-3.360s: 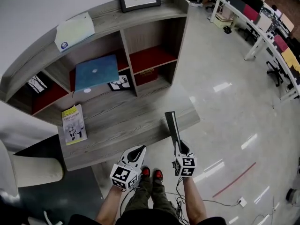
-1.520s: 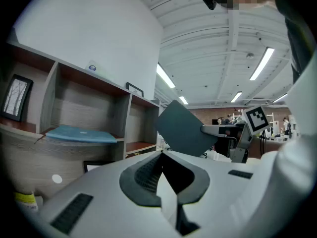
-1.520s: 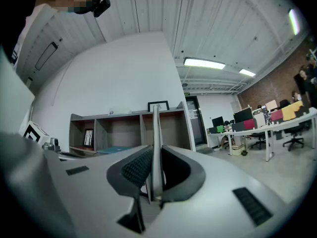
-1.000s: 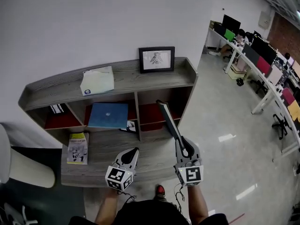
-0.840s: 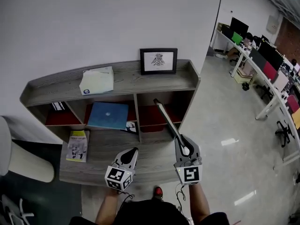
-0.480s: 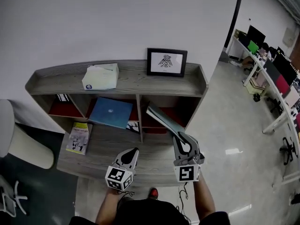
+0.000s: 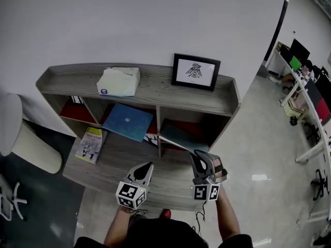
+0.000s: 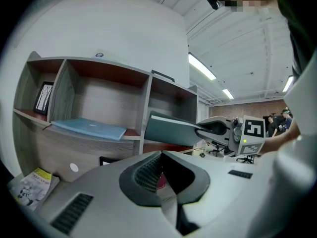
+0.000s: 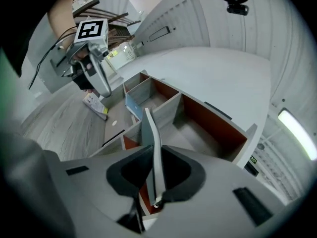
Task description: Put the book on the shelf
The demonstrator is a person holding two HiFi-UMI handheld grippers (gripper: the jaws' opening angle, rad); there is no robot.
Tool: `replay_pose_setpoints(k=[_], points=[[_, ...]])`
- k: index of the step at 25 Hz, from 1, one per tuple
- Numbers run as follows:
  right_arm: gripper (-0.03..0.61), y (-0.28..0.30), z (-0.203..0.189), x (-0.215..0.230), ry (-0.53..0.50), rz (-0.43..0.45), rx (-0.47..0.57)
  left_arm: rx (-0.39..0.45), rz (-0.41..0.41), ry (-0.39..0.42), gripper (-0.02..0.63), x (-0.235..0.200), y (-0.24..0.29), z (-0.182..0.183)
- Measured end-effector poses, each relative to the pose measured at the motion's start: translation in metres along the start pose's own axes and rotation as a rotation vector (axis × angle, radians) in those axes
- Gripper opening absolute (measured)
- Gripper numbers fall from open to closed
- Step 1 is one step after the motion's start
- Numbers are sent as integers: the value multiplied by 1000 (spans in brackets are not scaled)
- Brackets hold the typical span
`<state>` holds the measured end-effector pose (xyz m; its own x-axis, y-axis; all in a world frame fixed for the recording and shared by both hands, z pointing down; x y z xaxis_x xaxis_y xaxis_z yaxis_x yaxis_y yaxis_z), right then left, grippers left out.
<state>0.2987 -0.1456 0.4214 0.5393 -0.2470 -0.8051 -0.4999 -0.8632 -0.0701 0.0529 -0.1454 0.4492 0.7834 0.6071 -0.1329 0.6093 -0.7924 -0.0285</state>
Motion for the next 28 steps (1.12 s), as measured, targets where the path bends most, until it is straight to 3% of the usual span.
replay_pose_setpoints(k=[6, 20, 28], points=[[77, 0, -17, -15, -84, 75, 32, -18, 22, 0, 3, -1, 8, -5], [81, 9, -48, -29, -111, 114, 45, -44, 2, 2, 3, 4, 38, -14], [92, 19, -65, -37, -86, 138, 0, -53, 13, 7, 3, -2, 41, -12]])
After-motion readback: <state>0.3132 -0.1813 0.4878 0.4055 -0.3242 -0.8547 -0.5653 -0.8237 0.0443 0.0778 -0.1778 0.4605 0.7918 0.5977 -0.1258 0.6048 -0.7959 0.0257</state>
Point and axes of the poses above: the fingertips, and each gripper's own axes: y forward along the fingers, x to its right, z out of its top, the point moved 9 cm from there along -y, backward along the fingers, and after that the axes turned 12 degrees about x, right-handed, at the moved point
